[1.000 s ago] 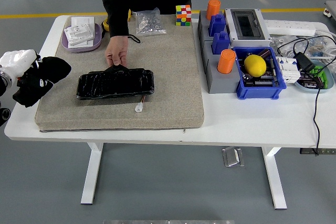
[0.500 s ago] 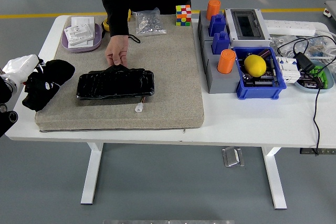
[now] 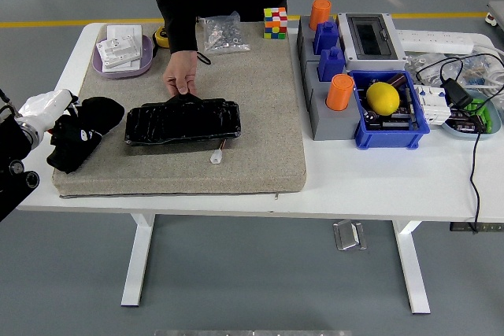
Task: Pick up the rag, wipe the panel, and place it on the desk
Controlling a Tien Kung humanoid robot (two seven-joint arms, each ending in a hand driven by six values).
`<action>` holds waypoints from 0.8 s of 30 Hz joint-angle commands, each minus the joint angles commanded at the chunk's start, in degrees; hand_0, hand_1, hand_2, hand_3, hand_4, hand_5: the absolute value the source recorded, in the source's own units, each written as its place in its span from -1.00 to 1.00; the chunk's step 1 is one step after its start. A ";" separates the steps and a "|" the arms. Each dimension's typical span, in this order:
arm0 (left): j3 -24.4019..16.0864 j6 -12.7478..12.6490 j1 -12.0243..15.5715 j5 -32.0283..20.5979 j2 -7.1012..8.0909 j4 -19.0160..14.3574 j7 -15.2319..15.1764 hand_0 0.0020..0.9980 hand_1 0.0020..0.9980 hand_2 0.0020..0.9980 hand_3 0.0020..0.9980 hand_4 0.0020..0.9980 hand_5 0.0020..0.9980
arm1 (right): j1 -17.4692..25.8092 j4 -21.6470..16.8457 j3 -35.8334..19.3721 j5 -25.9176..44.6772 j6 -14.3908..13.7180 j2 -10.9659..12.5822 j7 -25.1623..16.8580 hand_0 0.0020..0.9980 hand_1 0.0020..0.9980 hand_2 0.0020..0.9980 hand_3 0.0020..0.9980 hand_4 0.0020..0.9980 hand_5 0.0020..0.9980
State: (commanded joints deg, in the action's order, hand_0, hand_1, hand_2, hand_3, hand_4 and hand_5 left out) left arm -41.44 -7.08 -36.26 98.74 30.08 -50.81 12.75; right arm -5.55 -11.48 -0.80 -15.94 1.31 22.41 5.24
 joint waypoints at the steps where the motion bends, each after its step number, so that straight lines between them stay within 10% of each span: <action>1: 0.10 0.00 0.02 -0.16 -0.09 0.02 -0.04 -0.52 -0.64 -0.06 -0.15 -0.22 -1.00 | 0.01 -0.01 0.06 0.08 -0.01 0.03 -0.03 0.40 0.31 0.37 0.20 0.95 -0.13; 10: 0.81 0.09 0.18 -1.09 -0.50 0.01 -0.38 -0.38 -0.28 0.03 0.05 0.16 -1.00 | 0.17 0.03 0.22 0.41 -0.12 0.01 -0.19 0.40 0.31 0.37 0.20 0.95 -0.13; 21: 0.98 -0.82 0.29 -2.87 -0.42 -0.50 -1.30 -0.35 -0.17 0.06 0.11 0.19 -0.96 | 0.23 0.08 0.19 0.18 -0.20 -0.01 -0.04 0.40 0.30 0.37 0.20 0.95 -0.14; 22: 1.01 -0.90 0.27 -3.08 -0.40 -0.51 -1.39 -0.26 -0.13 0.05 0.08 0.48 -0.58 | 0.22 0.08 0.20 0.17 -0.22 -0.01 -0.04 0.40 0.31 0.37 0.19 0.95 -0.14; 24: 0.91 -1.03 0.26 -3.49 -0.31 -0.42 -1.51 -0.26 -0.13 0.05 0.08 0.48 -0.58 | 0.25 0.06 0.20 0.07 -0.23 -0.05 -0.03 0.40 0.31 0.37 0.19 0.95 -0.14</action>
State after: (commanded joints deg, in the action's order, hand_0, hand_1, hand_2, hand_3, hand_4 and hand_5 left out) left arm -40.53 -8.11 -36.00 95.25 29.77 -51.24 11.25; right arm -5.30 -11.41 -0.60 -15.86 1.07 22.36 5.20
